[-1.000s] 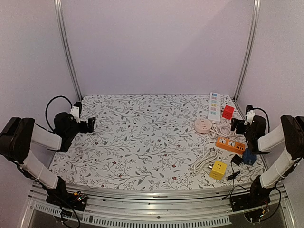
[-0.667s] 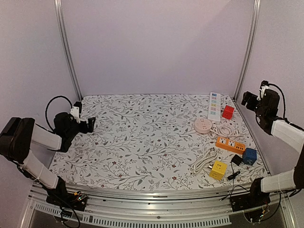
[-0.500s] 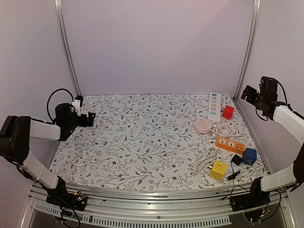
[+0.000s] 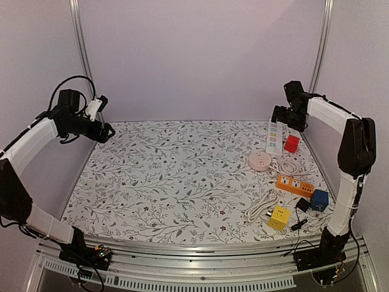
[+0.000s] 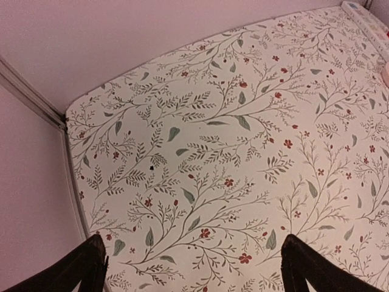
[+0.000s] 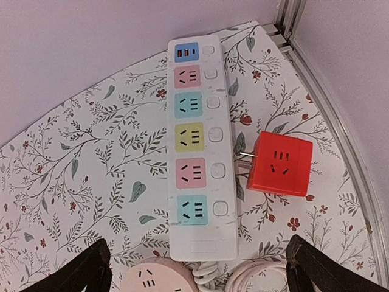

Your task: Insert the plug

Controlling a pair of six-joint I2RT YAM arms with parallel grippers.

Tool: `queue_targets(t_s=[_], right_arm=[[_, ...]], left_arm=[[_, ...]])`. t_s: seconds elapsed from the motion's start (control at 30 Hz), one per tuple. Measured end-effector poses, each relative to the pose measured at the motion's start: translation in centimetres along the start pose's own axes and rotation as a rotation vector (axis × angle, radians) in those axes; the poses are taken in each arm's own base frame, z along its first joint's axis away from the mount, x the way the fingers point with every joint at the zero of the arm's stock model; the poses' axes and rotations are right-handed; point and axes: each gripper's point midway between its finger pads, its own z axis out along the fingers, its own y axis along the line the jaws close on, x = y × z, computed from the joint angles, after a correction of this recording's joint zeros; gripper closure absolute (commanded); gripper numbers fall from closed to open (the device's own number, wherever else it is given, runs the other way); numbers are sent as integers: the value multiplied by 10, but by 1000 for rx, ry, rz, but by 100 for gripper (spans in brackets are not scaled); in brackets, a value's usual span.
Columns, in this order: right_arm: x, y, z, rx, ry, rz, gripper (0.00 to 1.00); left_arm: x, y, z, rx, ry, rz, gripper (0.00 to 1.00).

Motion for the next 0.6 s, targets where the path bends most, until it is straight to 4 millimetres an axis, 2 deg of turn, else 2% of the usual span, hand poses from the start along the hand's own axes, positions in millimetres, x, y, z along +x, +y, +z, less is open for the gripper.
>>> queue_targets(t_s=[0.07, 0.13, 0.23, 0.4, 0.6], right_arm=[[7, 7, 33, 23, 61, -24, 1], [28, 8, 65, 50, 150, -55, 1], [59, 2, 101, 100, 268, -90, 1], [91, -8, 129, 157, 377, -130, 1], [101, -5, 142, 150, 425, -140, 3]], left_arm=[[21, -13, 1, 55, 82, -4, 0], [34, -22, -1, 96, 133, -6, 0], [44, -34, 0, 139, 180, -3, 1], [58, -50, 13, 210, 240, -11, 1], [68, -63, 26, 254, 288, -10, 0]])
